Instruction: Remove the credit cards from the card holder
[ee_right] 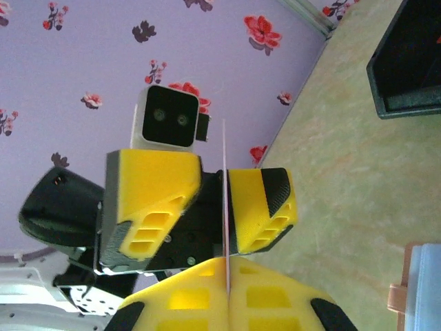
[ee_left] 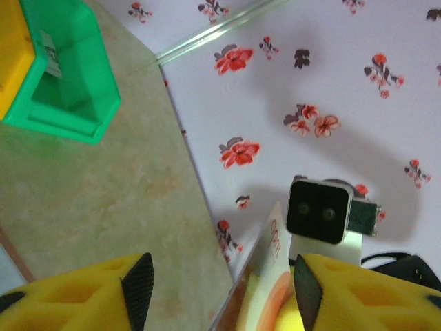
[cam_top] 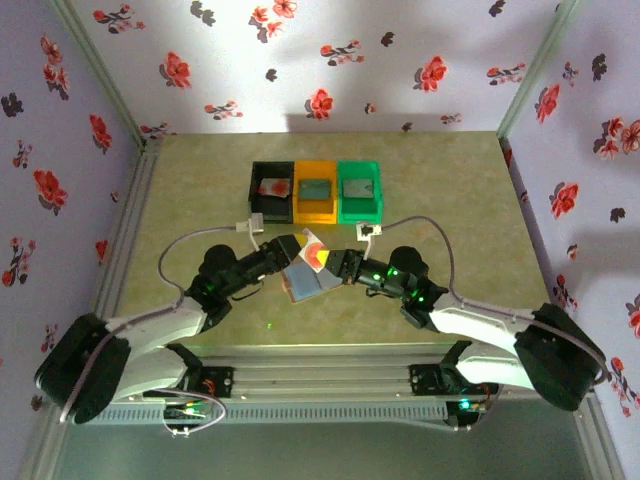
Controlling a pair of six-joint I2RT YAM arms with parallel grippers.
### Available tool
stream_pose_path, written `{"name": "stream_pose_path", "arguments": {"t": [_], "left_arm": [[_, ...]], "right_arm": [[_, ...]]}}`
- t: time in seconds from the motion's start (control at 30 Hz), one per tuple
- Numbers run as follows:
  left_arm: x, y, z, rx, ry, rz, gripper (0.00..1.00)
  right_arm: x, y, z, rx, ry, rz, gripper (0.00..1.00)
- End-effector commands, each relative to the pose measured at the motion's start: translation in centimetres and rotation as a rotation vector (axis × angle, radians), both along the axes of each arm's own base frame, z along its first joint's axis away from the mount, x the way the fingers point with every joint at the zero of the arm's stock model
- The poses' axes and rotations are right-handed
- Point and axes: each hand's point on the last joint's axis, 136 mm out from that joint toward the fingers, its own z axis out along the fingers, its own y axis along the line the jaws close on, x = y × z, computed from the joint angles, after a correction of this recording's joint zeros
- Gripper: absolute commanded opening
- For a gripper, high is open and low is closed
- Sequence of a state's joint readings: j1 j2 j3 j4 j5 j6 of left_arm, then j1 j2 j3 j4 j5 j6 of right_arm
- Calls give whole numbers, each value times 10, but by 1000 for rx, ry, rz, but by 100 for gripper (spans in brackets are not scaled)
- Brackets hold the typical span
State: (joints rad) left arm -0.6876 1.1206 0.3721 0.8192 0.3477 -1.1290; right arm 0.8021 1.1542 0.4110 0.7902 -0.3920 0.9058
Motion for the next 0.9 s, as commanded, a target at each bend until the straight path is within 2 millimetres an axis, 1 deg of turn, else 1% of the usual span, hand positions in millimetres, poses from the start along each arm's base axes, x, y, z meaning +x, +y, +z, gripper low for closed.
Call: {"name": "stream_pose_path", "arguments": {"t": [0.0,0.03,0.1,0.13,0.2,0.27,0.33,0.4,0.53,0.67,0.8,0.87], "left_arm": [[-13,6,3,180,-41,-81,64],[-18,11,5,230,-47,-101,68],[-28,21,9,316,-53,-143,71],[-35,22,15,344,-67,-181,72],[-48,23,18,399,-59,-263,74],[-63,24,16,456,-35,-358,74],[-72,26,11,512,-5,-416,75],[-80,26,11,529,0,-478,76],[-85,25,12,561,-15,-540,76],[-86,16,19,502,-24,-586,75],[-86,4,26,397,-27,-613,69],[-86,2,25,378,-24,-623,64]], "right_arm": [[-3,-3,-3,-74,36,75,0],[-3,-5,-4,-74,55,101,0],[-5,-10,-2,-56,82,158,0],[-6,-12,0,-45,85,181,0],[-13,-13,5,-35,70,246,0],[-23,-13,9,-40,50,308,0],[-32,-12,14,-38,27,362,0],[-37,-13,17,-35,9,391,0],[-44,-11,25,-3,-8,433,0],[-55,-7,25,-3,-13,475,0],[-64,-2,24,-6,-22,515,0],[-66,-2,24,-5,-23,522,0]]}}
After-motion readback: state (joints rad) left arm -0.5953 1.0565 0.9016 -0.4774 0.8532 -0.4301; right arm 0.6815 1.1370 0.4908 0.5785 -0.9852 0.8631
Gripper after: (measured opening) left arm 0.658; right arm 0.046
